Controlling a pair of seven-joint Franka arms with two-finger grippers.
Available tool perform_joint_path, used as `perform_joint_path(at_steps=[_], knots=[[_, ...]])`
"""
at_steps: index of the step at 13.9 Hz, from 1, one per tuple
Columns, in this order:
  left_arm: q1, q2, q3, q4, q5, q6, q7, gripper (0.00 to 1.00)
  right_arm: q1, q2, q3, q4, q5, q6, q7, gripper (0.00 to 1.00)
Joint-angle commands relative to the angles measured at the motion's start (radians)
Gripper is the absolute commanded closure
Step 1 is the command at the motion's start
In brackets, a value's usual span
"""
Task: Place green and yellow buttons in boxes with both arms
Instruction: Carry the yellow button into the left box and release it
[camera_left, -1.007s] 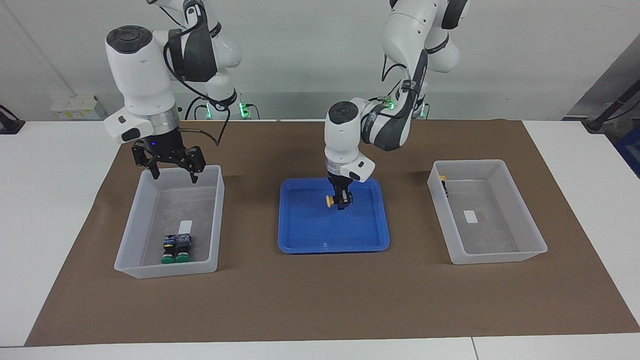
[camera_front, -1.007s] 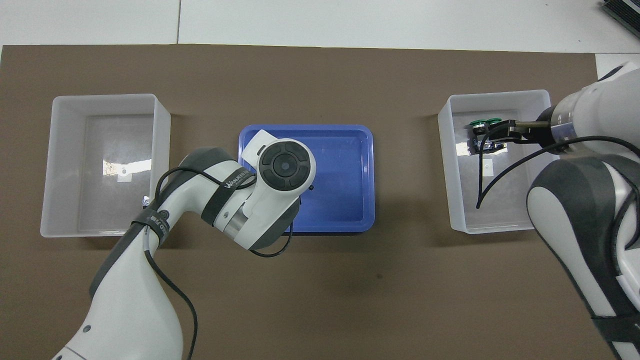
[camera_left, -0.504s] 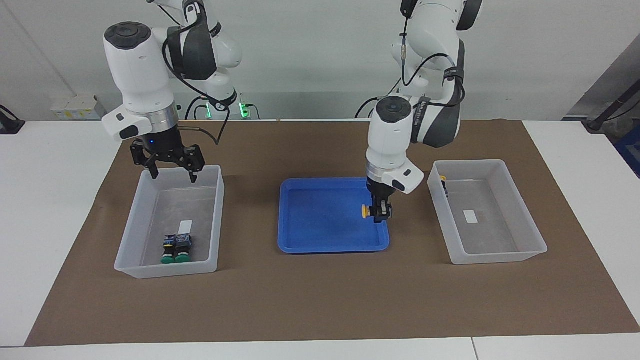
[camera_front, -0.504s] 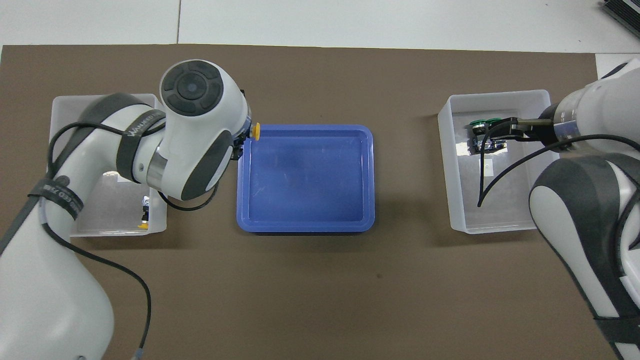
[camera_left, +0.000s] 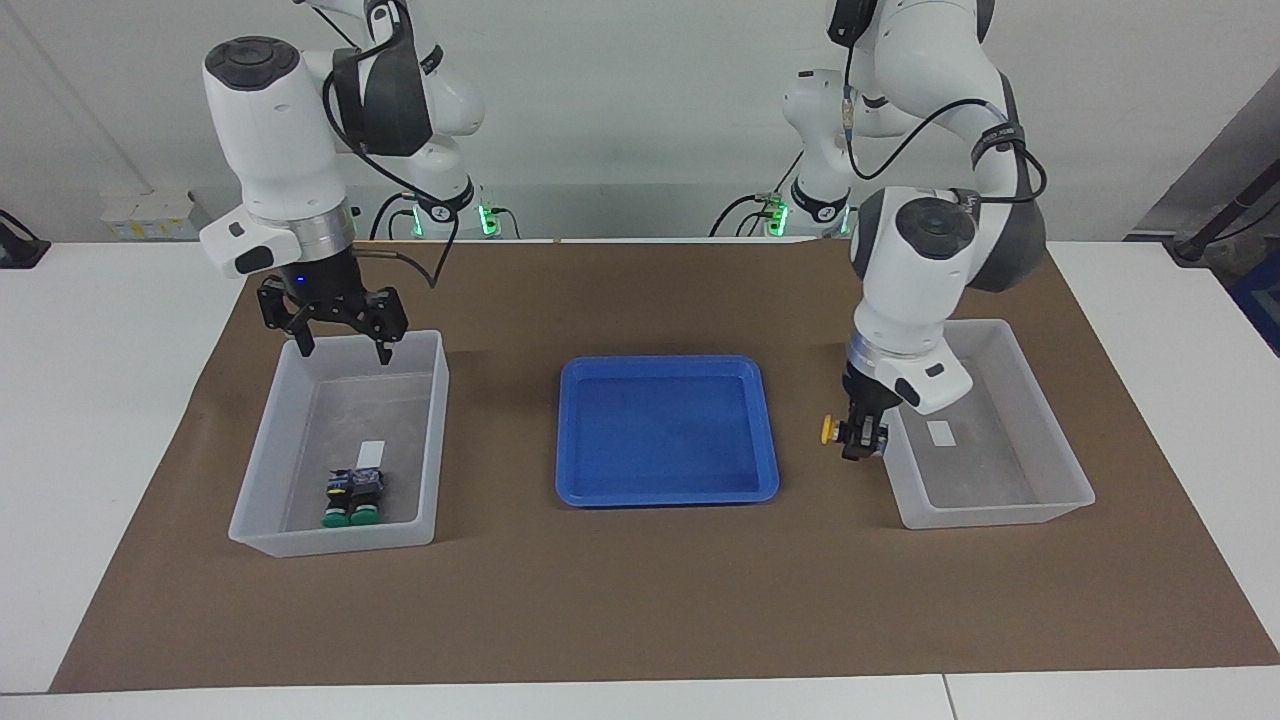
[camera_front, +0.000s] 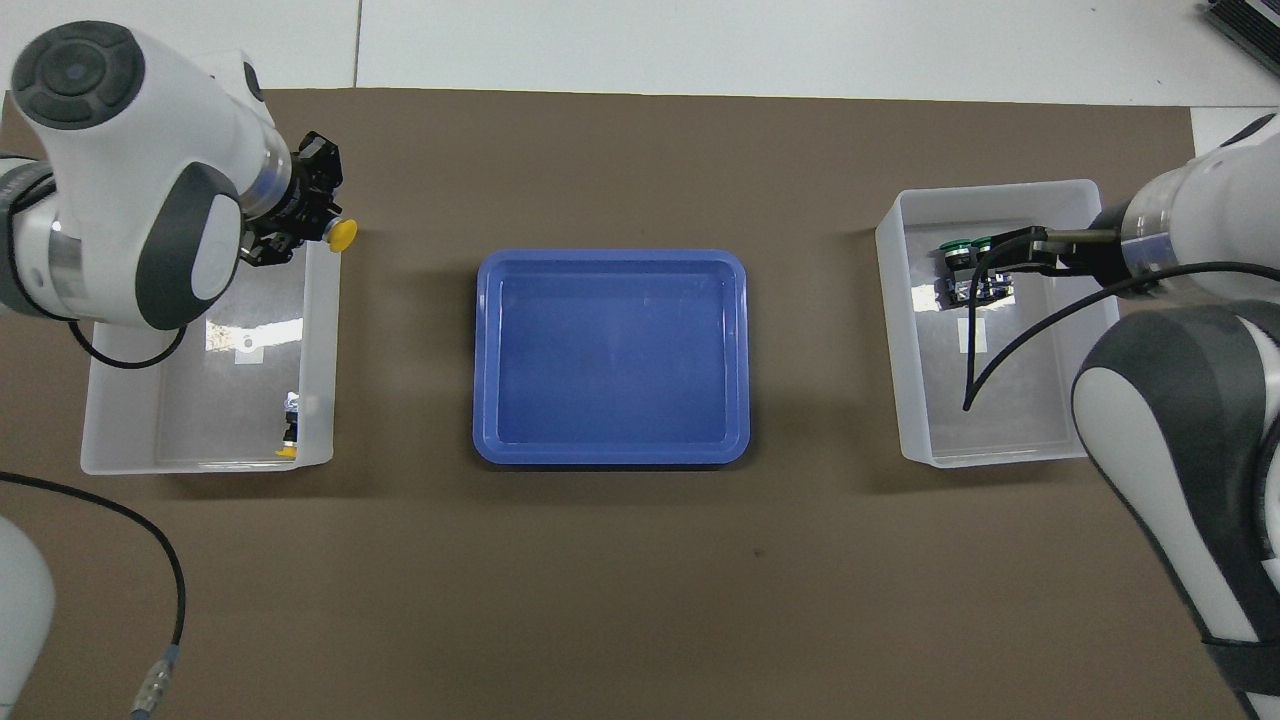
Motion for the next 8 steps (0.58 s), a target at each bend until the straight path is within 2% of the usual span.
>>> perform_joint_path(at_steps=[1, 2, 3, 5, 6, 8], knots=[[0.088, 0.003, -0.013, 0.017, -0.058, -0.030, 0.302, 1.00, -0.008, -0.004, 0.007, 0.048, 0.042, -0.071, -0.001, 0.00], [0.115, -0.007, -0.011, 0.010, -0.069, -0.045, 0.420, 1.00, 0.034, -0.003, -0.017, 0.071, 0.043, -0.097, 0.001, 0.00], [0.140, -0.011, -0.010, 0.007, -0.074, -0.069, 0.528, 1.00, 0.089, -0.004, -0.089, 0.077, 0.043, -0.111, -0.001, 0.00], [0.183, -0.024, -0.005, -0.006, -0.074, -0.109, 0.711, 1.00, 0.271, -0.012, -0.283, 0.078, 0.045, -0.122, -0.002, 0.00], [0.201, -0.037, -0.002, -0.032, -0.074, -0.113, 0.783, 1.00, 0.318, -0.021, -0.333, 0.078, 0.045, -0.145, -0.002, 0.00], [0.246, -0.069, -0.002, -0.112, -0.072, -0.082, 0.929, 1.00, 0.334, -0.039, -0.352, 0.078, 0.075, -0.194, -0.002, 0.00]])
